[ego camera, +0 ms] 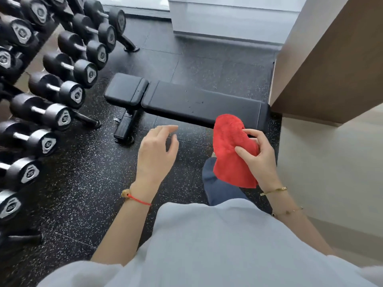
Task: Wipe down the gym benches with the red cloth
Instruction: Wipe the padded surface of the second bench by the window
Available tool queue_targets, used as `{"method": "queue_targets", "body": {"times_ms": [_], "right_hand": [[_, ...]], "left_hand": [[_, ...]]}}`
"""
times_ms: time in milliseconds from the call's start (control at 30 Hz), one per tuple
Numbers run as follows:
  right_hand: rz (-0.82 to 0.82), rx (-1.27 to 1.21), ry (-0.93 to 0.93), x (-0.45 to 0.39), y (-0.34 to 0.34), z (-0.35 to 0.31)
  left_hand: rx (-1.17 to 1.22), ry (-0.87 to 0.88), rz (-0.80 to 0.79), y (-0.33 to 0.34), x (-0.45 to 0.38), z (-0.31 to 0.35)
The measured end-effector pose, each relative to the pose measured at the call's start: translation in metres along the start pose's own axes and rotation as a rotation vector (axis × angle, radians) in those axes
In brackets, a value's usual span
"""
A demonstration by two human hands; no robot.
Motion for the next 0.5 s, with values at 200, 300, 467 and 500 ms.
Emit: {"method": "queue_targets", "body": {"times_ms": [200,300,467,500], "right_hand": [[0.027,0.055,0.055,-0.115,-0.017,0.02],[0.035,0.093,0.087,-0.175,-0.028,0.029],[0.035,0.145,0.134,-0.262,-0.04,0.056],[0.033,0.157,0.146,-0.276,-0.04,0.063]], "left_hand": [[0.021,0.038,-0.026,0.051,-0.127,0.0],[0.02,0.066,-0.034,0.08,-0.188,0.002],[0.006,0.108,-0.117,0.14,-0.263,-0.005],[-0.004,0.118,-0.139,0.153,-0.274,-0.009]]}}
Point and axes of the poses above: each hand's wrist, its own x-axis away from the middle knuckle, its own y-axis out of the palm, z = x × y, the point moved 1 cm from there along -x, towards the middle knuckle, and after that the axes turned 2 degrees about -z, right-handed, at the moved point
